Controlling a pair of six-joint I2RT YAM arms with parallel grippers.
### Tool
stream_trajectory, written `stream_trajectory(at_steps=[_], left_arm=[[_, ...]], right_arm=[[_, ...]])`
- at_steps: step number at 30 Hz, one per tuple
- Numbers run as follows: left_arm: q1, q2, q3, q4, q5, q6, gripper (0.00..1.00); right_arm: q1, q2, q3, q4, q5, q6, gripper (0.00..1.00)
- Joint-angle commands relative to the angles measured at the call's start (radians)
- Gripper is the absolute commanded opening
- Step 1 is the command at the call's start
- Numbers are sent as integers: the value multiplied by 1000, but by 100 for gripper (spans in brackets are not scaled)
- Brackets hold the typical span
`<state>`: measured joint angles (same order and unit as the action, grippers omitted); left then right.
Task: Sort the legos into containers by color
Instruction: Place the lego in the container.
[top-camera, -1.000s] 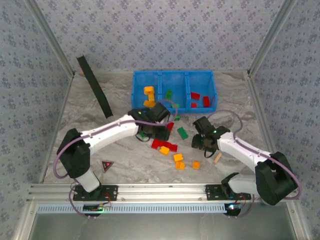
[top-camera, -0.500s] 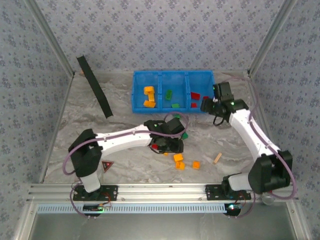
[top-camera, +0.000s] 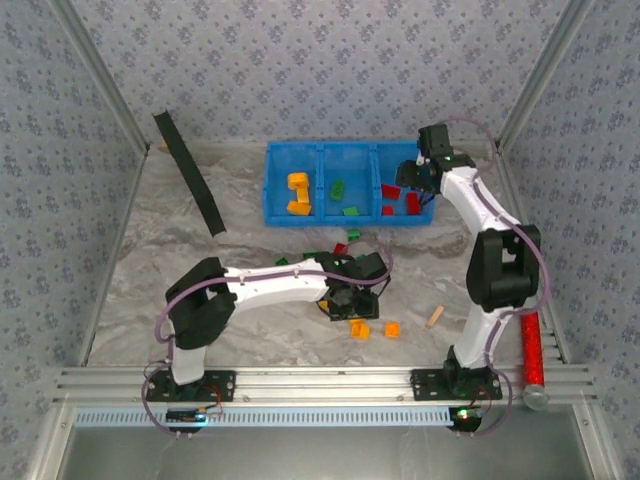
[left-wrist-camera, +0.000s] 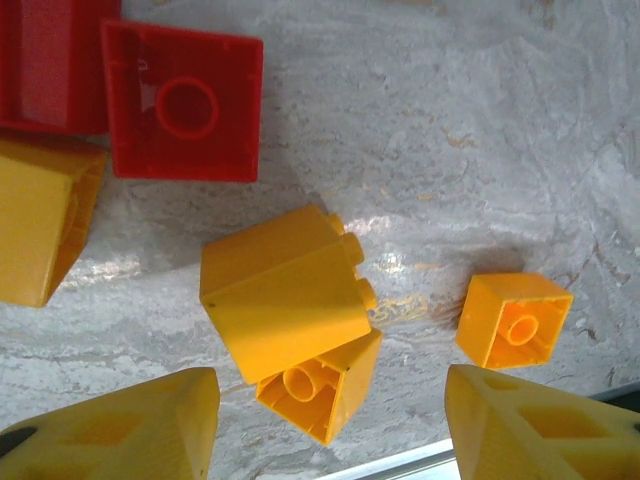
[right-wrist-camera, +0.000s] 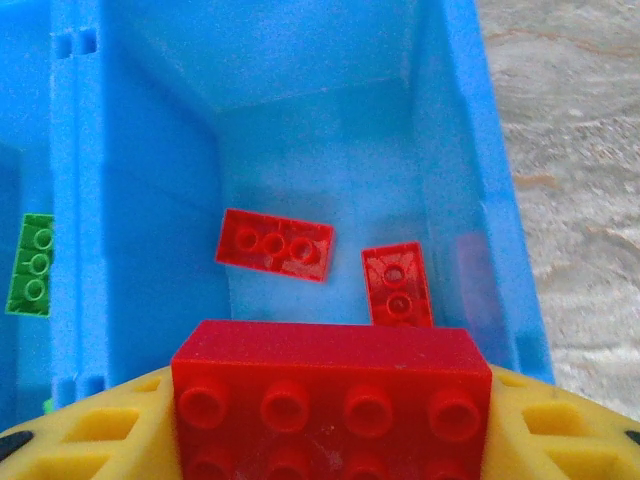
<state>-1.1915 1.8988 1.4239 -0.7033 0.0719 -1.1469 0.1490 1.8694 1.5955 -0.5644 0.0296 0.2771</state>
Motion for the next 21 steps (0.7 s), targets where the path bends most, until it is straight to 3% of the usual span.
stream_trajectory(at_steps=[1, 14, 21], left_arm=[[-2, 48, 48, -46, -32, -29, 62], [7, 169, 150, -146, -44, -19, 63], [9, 175, 141, -195, -68, -5, 63]], right_arm=[[0, 66, 76, -20, -11, -48, 39], [12, 140, 92, -5, -7, -84, 47], [12, 101, 46, 20, -29, -89, 65]])
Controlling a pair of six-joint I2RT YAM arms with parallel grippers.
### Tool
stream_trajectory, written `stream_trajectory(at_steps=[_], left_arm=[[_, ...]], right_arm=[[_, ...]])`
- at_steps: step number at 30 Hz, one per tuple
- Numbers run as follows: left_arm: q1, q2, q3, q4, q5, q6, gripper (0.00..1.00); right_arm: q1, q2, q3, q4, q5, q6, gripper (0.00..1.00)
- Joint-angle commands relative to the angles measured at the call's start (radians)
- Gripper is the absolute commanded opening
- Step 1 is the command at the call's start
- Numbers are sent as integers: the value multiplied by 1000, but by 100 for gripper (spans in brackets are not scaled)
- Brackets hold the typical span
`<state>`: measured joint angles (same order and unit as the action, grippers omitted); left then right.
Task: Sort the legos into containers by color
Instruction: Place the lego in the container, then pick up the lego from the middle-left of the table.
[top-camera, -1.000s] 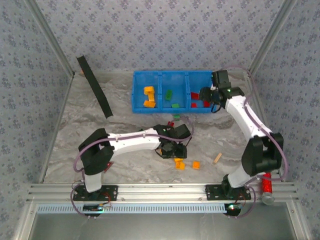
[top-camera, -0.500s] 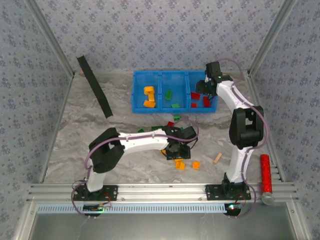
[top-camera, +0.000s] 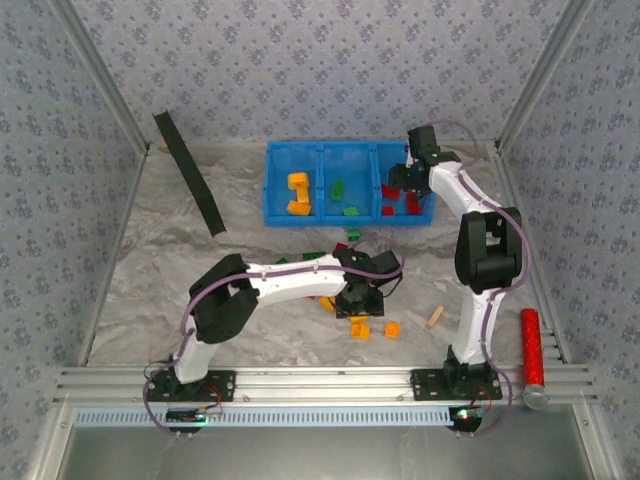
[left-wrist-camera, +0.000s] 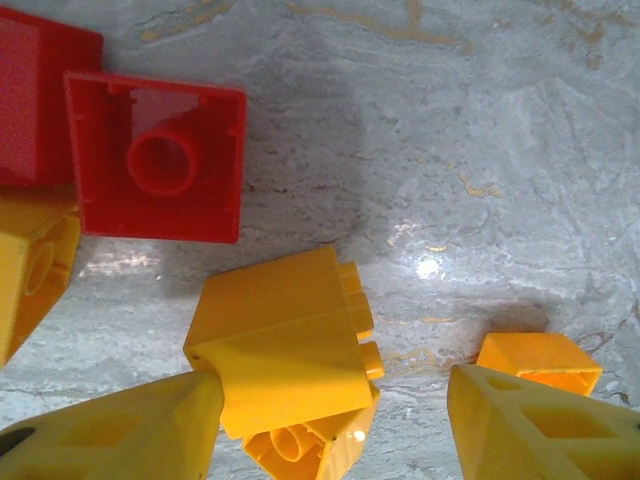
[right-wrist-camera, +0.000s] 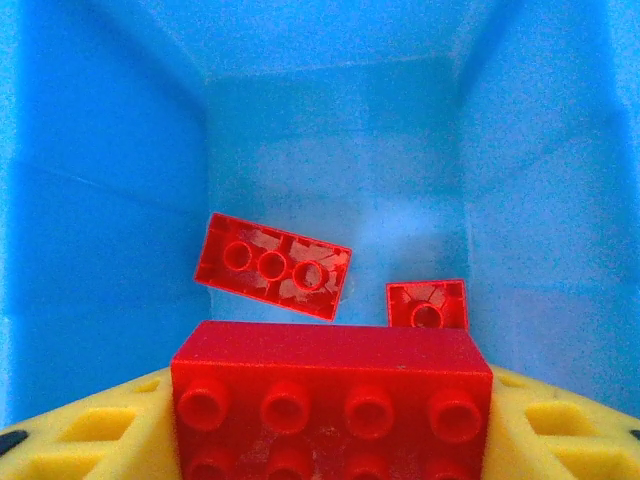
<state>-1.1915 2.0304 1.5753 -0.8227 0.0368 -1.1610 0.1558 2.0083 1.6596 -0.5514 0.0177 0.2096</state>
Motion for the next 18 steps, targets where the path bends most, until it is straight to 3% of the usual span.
stream_trajectory(at_steps=[1, 13, 16, 18], left_arm=[[9, 42, -15, -79, -38, 9, 62], [36, 38, -53, -65, -89, 17, 60], [44, 40, -59, -45, -88, 33, 51], [49, 40, -60, -31, -80, 49, 39]], right_arm=[[4, -45, -24, 9, -21, -22, 67], [14, -169, -85, 7, -40, -19, 77], [19, -205, -103, -3, -41, -22, 79], [21, -235, -122, -11, -41, -20, 80]])
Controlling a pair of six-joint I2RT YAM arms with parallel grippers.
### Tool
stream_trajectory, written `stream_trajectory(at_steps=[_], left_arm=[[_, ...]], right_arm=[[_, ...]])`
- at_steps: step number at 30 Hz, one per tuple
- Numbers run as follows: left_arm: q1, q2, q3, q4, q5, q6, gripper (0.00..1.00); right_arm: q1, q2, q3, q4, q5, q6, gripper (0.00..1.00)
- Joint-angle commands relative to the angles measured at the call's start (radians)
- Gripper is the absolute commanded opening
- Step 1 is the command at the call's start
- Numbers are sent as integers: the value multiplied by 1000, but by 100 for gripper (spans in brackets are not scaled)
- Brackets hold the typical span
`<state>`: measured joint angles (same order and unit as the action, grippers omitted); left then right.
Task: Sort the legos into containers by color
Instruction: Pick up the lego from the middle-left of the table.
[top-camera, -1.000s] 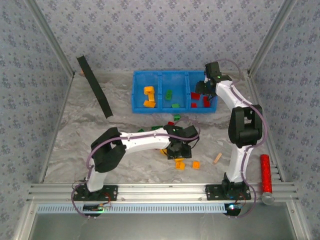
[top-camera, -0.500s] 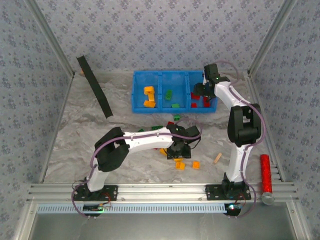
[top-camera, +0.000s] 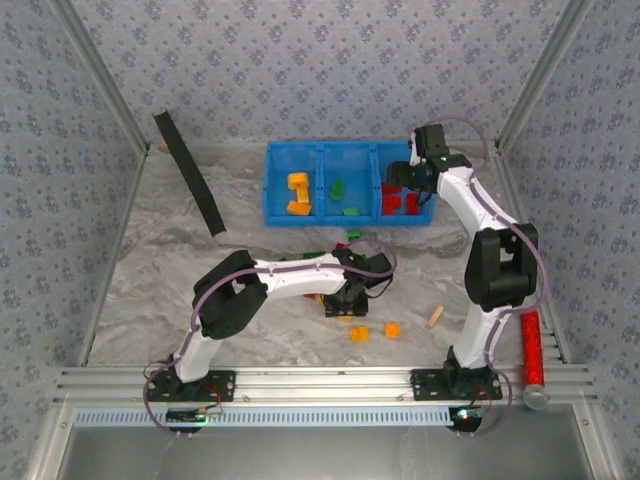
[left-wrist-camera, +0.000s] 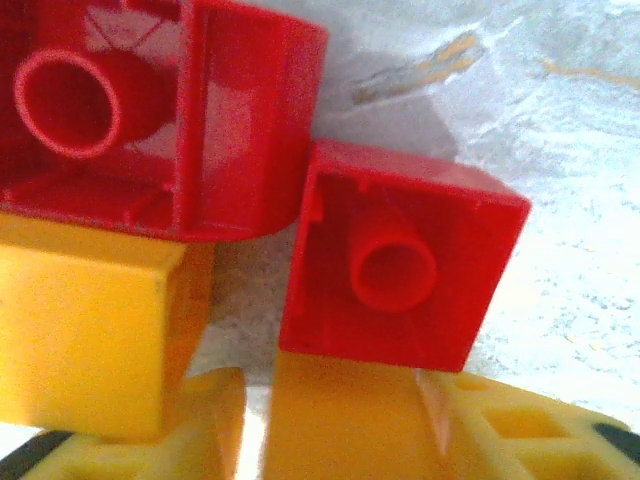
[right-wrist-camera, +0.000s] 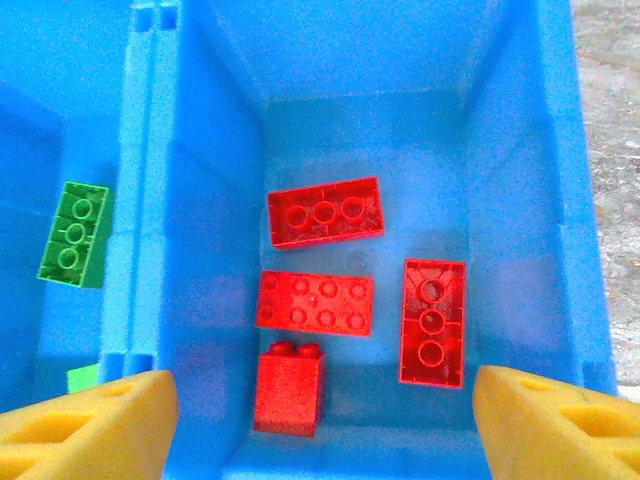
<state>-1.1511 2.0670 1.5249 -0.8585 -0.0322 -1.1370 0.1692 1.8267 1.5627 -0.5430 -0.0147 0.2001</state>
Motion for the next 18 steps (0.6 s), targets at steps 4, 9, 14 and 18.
stream_trajectory(at_steps=[4, 9, 14, 18], left_arm=[[13, 3, -8, 12, 4, 51, 22], [19, -38, -26, 10, 23, 89, 13], [51, -145, 37, -69, -29, 201, 12], [131, -245, 104, -106, -49, 296, 13]], right_arm=[[10, -152, -114, -32, -4, 21, 80], [23, -366, -332, -54, -15, 106, 80], [79, -586, -588, -77, -41, 188, 81], [166, -688, -730, -20, -61, 171, 81]])
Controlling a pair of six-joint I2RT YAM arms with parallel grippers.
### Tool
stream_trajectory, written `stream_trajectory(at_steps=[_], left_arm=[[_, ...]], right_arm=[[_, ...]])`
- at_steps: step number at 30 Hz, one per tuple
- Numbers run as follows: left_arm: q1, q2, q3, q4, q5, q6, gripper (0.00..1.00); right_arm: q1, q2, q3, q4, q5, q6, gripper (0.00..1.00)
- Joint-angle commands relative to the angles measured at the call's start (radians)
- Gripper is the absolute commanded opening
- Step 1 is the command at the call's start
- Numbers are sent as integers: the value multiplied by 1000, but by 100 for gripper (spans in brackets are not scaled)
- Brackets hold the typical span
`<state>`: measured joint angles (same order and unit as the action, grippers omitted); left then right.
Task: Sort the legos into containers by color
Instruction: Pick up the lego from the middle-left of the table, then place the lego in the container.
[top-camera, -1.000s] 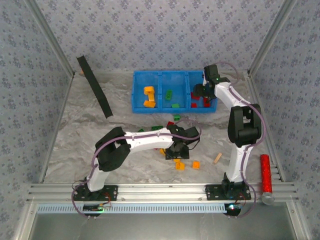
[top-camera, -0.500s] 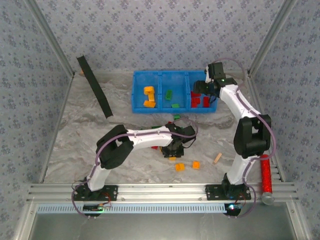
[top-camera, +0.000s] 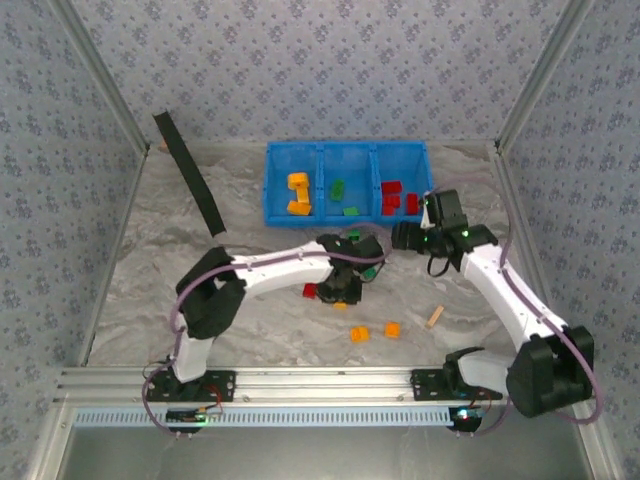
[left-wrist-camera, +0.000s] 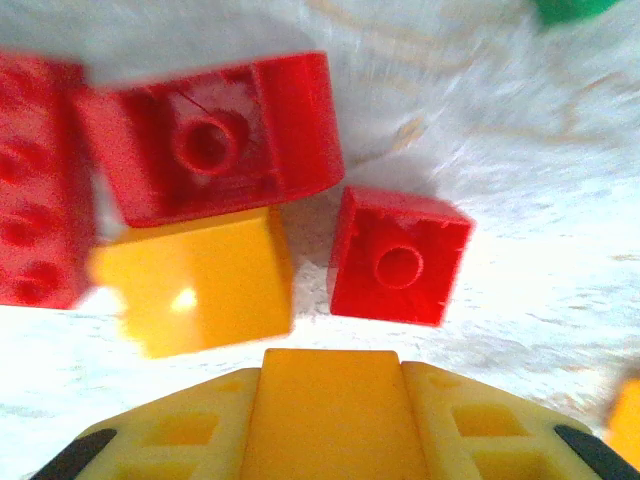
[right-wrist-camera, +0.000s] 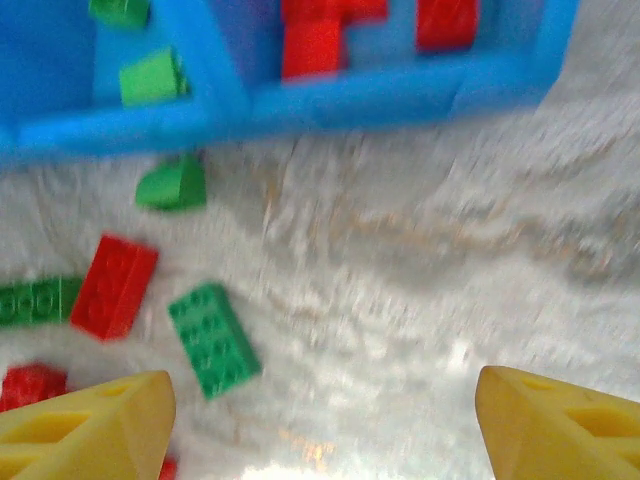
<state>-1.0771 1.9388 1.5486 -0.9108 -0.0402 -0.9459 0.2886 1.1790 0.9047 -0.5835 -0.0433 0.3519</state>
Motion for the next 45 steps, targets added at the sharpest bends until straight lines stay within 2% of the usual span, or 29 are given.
stream_trajectory(at_steps=[1, 5, 11, 18, 21, 29, 32, 36, 39, 45], left_arm=[[76, -133, 96, -57, -44, 126, 14], [193, -155, 193, -66, -56, 250, 17], [356, -73, 385, -95, -141, 398, 17], [511, 123, 605, -114, -140, 441, 16], [555, 211, 677, -123, -93, 441, 16], [595, 442, 879, -189, -28, 447, 18], [597, 481, 909, -201, -11, 443, 20], [597, 475, 903, -204, -16, 455, 28], [597, 453, 892, -206, -9, 487, 39], [597, 366, 838, -201, -25, 525, 43]], right_arm=[[62, -47, -96, 37, -41, 5, 80], [133, -23, -141, 106, -25, -82, 81], [195, 149, -48, 105, 23, -176, 82], [256, 333, 39, 98, 86, -166, 82], [279, 386, 59, 97, 103, -163, 82], [304, 484, 85, 97, 127, -141, 80], [314, 512, 98, 94, 139, -134, 75], [323, 543, 114, 85, 147, -125, 67], [331, 561, 115, 92, 157, -123, 60], [345, 591, 131, 80, 172, -115, 43]])
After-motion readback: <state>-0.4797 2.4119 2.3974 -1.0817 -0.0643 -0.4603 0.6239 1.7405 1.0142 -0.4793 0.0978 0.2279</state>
